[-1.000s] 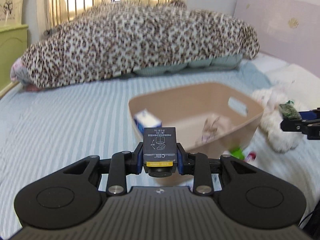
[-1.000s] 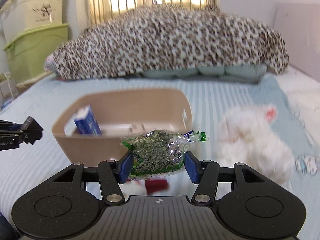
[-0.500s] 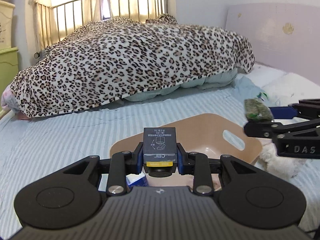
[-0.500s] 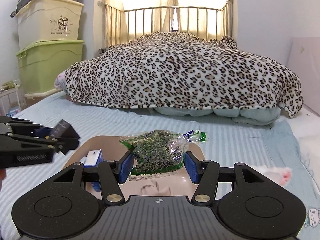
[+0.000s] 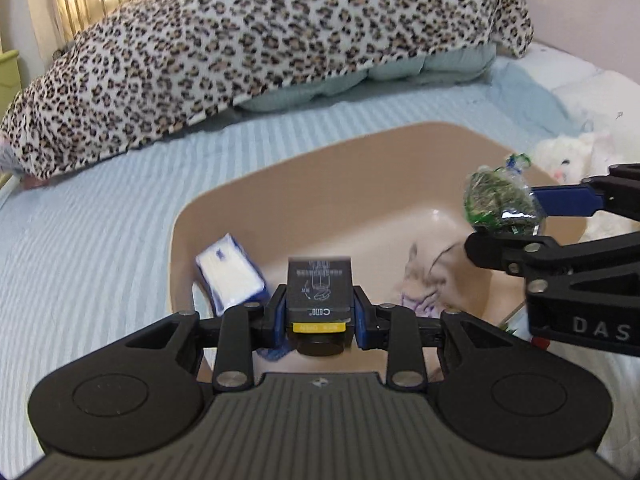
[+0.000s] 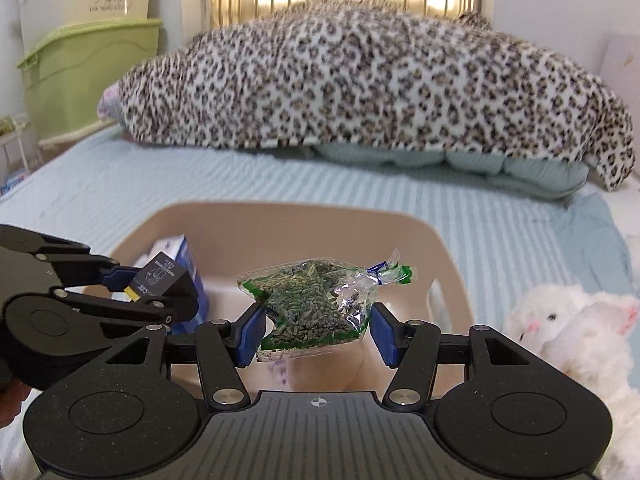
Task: Organize objects
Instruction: 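Lower the battery box and herb bag into the basket and open both tools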
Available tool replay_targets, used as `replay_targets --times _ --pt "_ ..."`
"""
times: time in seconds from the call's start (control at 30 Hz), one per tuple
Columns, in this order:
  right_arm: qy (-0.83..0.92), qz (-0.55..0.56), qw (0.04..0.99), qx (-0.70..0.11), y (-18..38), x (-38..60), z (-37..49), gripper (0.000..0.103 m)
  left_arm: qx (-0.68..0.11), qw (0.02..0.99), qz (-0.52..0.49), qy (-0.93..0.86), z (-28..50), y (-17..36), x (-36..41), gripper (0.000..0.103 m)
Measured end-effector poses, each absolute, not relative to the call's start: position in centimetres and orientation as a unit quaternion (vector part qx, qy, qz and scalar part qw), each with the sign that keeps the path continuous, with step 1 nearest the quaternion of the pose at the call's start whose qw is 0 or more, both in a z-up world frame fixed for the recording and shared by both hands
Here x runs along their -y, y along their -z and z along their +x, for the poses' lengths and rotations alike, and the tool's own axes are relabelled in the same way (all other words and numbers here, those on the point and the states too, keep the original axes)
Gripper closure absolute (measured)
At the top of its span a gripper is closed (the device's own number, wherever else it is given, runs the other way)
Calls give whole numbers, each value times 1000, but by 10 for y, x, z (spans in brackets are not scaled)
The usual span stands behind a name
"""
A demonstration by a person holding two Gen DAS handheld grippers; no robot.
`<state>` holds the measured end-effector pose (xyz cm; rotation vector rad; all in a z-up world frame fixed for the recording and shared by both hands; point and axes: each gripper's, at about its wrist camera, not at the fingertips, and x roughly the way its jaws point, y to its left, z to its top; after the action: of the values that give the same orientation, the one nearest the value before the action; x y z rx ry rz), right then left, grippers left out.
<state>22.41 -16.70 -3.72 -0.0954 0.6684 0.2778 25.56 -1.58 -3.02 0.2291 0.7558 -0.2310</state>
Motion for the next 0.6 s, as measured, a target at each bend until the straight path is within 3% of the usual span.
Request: replay_targets --times 0.07,0.1,0.13,0.17,0.23,0.4,0.6 --pt "-137 -47 937 -317 35 168 219 38 -365 918 112 108 253 26 13 67" --pt "-138 -48 939 -312 31 168 216 36 -363 919 114 106 252 21 13 59" --pt "-137 -51 940 -309 28 168 214 35 -359 921 116 103 250 16 12 42" --pt "-137 -54 941 -305 26 168 212 31 -352 924 115 101 247 9 11 33" --pt "-135 -57 945 -294 19 169 206 26 -334 931 118 89 241 -3 10 24" --pt "-129 -44 950 -282 4 177 194 7 -317 937 116 88 227 -20 5 14" --pt "-130 -44 951 -277 -7 181 177 0 -312 938 123 87 205 -25 1 13"
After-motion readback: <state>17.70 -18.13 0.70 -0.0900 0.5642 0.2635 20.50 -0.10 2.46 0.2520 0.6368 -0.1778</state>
